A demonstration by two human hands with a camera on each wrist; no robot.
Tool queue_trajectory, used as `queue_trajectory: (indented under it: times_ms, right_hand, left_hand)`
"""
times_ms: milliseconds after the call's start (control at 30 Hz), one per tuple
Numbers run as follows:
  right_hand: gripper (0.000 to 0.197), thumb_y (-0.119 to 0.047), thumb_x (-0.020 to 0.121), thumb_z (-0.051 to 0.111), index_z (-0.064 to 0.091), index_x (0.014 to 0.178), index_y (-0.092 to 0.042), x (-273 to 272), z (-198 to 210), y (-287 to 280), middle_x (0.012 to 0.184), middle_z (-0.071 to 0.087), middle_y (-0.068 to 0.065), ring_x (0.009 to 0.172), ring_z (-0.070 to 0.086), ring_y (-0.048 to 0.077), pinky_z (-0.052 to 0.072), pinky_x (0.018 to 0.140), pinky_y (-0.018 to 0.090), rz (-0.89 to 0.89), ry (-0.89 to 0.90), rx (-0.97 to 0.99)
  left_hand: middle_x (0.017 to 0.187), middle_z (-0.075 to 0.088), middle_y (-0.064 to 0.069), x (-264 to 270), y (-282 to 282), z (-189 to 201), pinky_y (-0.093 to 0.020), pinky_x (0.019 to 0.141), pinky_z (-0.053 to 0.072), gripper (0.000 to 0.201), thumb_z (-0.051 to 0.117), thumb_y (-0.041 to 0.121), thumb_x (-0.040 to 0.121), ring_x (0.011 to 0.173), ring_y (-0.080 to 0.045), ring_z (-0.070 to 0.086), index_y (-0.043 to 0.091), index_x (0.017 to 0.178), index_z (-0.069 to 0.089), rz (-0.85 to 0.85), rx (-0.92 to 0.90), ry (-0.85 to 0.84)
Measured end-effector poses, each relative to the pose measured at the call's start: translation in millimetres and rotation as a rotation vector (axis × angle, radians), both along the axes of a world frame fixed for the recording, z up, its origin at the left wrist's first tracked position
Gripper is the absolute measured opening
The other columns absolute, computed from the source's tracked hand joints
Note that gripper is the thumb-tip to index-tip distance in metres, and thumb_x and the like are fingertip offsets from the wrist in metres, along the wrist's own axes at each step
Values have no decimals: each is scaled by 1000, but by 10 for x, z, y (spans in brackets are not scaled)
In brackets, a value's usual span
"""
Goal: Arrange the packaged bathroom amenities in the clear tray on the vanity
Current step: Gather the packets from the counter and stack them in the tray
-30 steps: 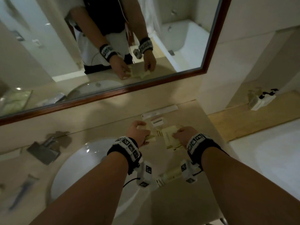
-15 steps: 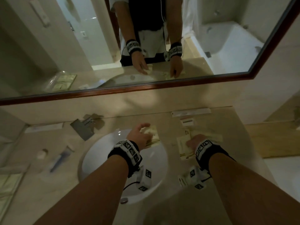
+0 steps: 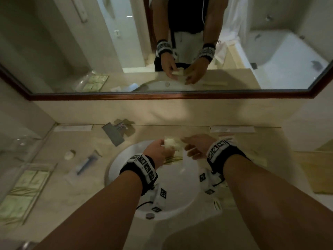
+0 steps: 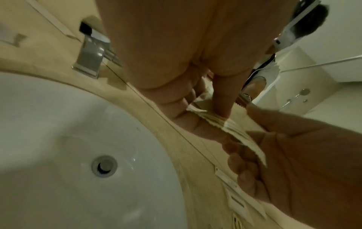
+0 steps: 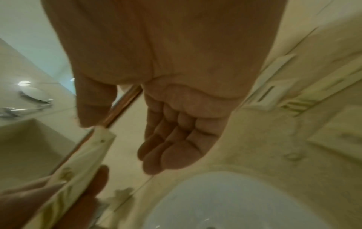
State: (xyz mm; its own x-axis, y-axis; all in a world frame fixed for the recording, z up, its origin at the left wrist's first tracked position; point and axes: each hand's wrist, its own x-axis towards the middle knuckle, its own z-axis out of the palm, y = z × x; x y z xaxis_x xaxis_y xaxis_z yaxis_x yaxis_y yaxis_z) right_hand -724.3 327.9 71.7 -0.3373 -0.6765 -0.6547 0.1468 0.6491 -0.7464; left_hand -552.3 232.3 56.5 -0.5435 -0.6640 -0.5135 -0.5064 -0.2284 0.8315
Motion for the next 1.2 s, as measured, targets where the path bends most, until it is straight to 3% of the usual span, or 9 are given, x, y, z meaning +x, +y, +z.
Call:
queue_trajectory:
  times_ms: [233, 333, 467, 567, 633, 767, 867, 967, 1200]
  right_hand:
    - [38, -25, 71, 83, 71, 106, -15, 757, 283, -851, 79, 65, 4, 63, 58, 16, 49, 58, 29, 318, 75, -213]
    - [25, -14, 73, 81, 70, 96, -10, 1172, 397, -1236, 69, 60, 6, 56, 52, 15, 42, 54, 27, 370, 91, -265]
    - [20, -7, 75, 80, 70, 92, -11, 1746, 570, -1690, 68, 63, 5, 60, 55, 18, 44, 53, 27, 338, 86, -341]
    - [12, -11, 78, 79, 68, 82, -14, 2198, 689, -2034, 64, 65, 5, 57, 55, 20, 43, 51, 27, 332, 125, -397]
    - [15, -18, 75, 80, 71, 85, -12, 2541, 738, -2263, 76, 72, 12, 66, 64, 27, 49, 56, 34, 325, 113, -422]
    - [26, -31, 64, 81, 74, 81, -13, 3244, 688, -2683, 91, 76, 20, 95, 70, 43, 54, 86, 60, 324, 71, -399]
    - [23, -38, 68, 79, 74, 75, -16, 3658, 637, -2944, 86, 75, 17, 78, 69, 36, 57, 72, 47, 319, 74, -387]
    - [15, -27, 85, 73, 70, 76, -15, 4002, 550, -3167, 66, 60, 9, 55, 51, 20, 42, 49, 28, 378, 87, -356]
    - [21, -32, 85, 75, 71, 93, -13, 4753, 17, -3466, 81, 73, 10, 61, 66, 22, 52, 52, 29, 491, 30, -123]
  left_hand:
    - [99, 77, -7, 764, -551, 361, -56, 91, 57, 47, 85, 41, 56, 98, -32, 72, 27, 100, 74, 6, -108, 58]
    - [96, 76, -12, 1221, -781, 568, -46, 75, 61, 34, 86, 32, 66, 88, -33, 72, 17, 95, 73, 99, -90, 84]
    - [78, 66, -12, 1814, -1071, 784, -25, 45, 49, 11, 76, 9, 85, 55, -19, 62, 8, 88, 65, 244, -28, 162]
    - [84, 68, -17, 2263, -1268, 889, -28, 52, 53, 17, 75, 10, 86, 58, -22, 63, 4, 97, 64, 306, 65, 215]
    - [89, 71, -18, 2576, -1386, 928, -34, 63, 56, 21, 73, 8, 87, 64, -24, 67, 3, 105, 65, 323, 119, 241]
    - [83, 72, -17, 3272, -1636, 920, -27, 51, 49, 22, 73, 7, 84, 64, -22, 65, 3, 106, 67, 369, 93, 236]
    - [64, 69, -10, 3836, -1801, 875, -29, 52, 36, 27, 75, 11, 80, 62, -23, 59, 4, 104, 67, 370, 73, 150]
    - [54, 65, -4, 4363, -1934, 750, -25, 50, 46, 15, 72, 4, 85, 56, -18, 60, 3, 99, 67, 427, 92, 110]
    - [84, 72, -12, 5120, -2129, 281, -24, 50, 51, 22, 73, 9, 87, 64, -18, 67, 8, 109, 69, 522, 201, 63]
